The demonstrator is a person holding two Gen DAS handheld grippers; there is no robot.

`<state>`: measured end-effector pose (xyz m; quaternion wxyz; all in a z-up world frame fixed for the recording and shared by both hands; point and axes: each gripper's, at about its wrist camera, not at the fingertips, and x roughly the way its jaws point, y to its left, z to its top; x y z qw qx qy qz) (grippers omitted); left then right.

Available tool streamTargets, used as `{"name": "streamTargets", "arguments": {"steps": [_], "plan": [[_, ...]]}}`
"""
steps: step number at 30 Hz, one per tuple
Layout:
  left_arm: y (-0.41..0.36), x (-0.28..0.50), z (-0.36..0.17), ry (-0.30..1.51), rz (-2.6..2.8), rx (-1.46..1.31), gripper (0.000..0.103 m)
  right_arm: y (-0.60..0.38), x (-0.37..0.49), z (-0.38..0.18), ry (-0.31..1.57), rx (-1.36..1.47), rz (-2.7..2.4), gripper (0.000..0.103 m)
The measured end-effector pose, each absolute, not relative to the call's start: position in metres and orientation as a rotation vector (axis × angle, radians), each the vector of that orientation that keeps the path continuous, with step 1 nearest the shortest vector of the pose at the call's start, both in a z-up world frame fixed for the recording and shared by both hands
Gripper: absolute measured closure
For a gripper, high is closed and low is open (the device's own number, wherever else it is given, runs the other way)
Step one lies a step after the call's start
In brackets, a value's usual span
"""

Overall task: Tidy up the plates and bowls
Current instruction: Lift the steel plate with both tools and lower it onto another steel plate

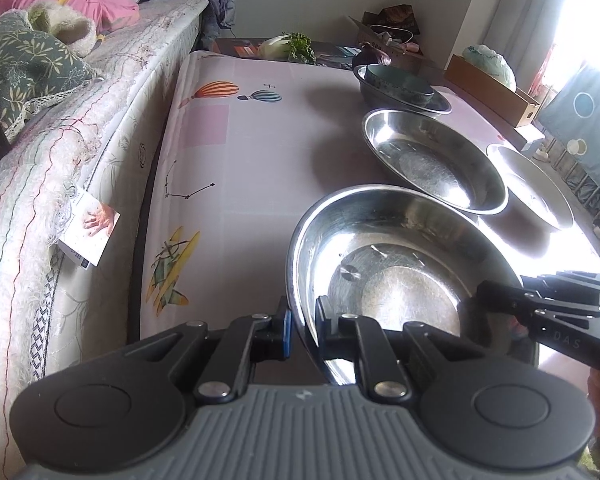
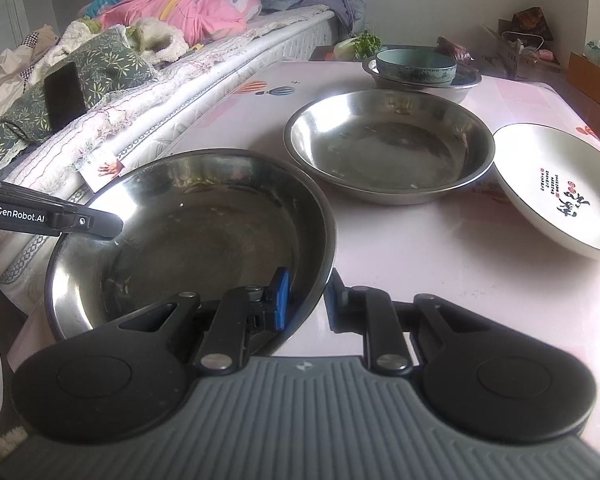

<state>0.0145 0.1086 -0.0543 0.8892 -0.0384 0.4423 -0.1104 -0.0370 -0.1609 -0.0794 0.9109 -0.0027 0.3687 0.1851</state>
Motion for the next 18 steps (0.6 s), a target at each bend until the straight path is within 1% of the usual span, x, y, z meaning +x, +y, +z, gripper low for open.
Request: {"name": "streamTargets", "arguments": {"steps": [18], "plan": [[0.1055,0.0139,-0.0478,0.908,-0.228,-0.089,0.09,-0.1651,-0.0375,-0.0751,0.749,0.027,0.373,0.085]]}}
